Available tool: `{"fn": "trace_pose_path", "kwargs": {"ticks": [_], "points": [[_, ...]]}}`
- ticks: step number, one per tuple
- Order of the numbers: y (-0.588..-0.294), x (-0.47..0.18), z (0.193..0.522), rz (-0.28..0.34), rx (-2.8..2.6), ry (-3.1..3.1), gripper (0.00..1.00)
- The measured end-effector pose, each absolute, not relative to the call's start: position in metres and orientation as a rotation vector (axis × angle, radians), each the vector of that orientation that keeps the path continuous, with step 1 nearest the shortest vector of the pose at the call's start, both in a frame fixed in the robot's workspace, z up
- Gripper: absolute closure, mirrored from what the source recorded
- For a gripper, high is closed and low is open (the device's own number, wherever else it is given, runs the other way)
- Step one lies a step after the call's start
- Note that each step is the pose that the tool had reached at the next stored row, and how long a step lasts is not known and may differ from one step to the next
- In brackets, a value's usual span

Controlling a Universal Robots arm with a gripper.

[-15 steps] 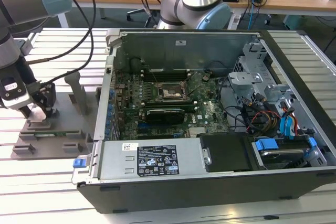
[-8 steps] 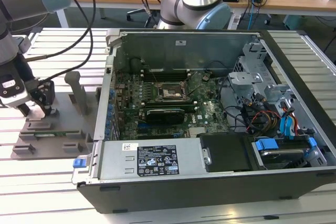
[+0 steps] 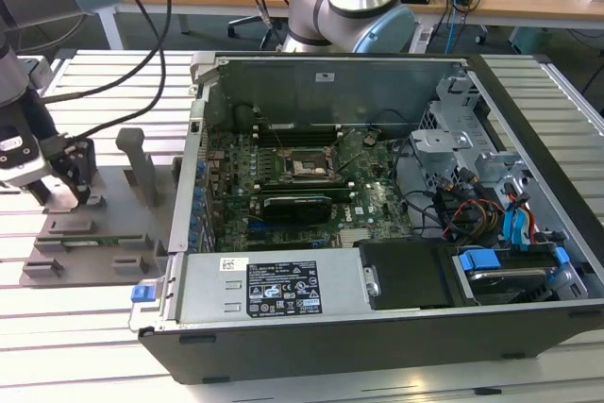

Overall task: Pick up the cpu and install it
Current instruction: 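Pick up the cpu and move it towards the insertion slot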

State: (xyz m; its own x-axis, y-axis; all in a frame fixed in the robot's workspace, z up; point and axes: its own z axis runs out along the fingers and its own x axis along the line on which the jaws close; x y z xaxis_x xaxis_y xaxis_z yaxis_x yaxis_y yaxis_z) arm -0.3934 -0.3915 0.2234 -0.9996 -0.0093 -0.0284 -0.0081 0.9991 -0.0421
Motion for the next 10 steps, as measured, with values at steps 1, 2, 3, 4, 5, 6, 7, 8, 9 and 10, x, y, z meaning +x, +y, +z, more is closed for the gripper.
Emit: {"fn": "trace_pose_path", "kwargs": {"ticks": [1,2,3,4,5,6,7,8,9,10], "points": [[-0.392,-0.393,0.225,-0.065,-0.014,3.112,0.45],[-0.392,-0.393,0.226,-0.065,-0.014,3.112,0.45],[-0.392,-0.393,0.227,-0.065,-0.014,3.112,0.45],[-0.392,-0.393,0.229,-0.065,-0.014,3.112,0.45],[-0.392,-0.393,0.230,-0.065,-0.014,3.112,0.45],[-0.392,-0.393,0.231,-0.065,-0.014,3.112,0.45],[-0.392,-0.393,0.232,-0.065,-0.014,3.112,0.45],[-0.392,-0.393,0.233,-0.065,-0.014,3.112,0.45],[-0.392,-0.393,0.236,-0.065,-0.014,3.112,0.45],[-0.392,-0.393,0.238,-0.065,-0.014,3.112,0.45]]}}
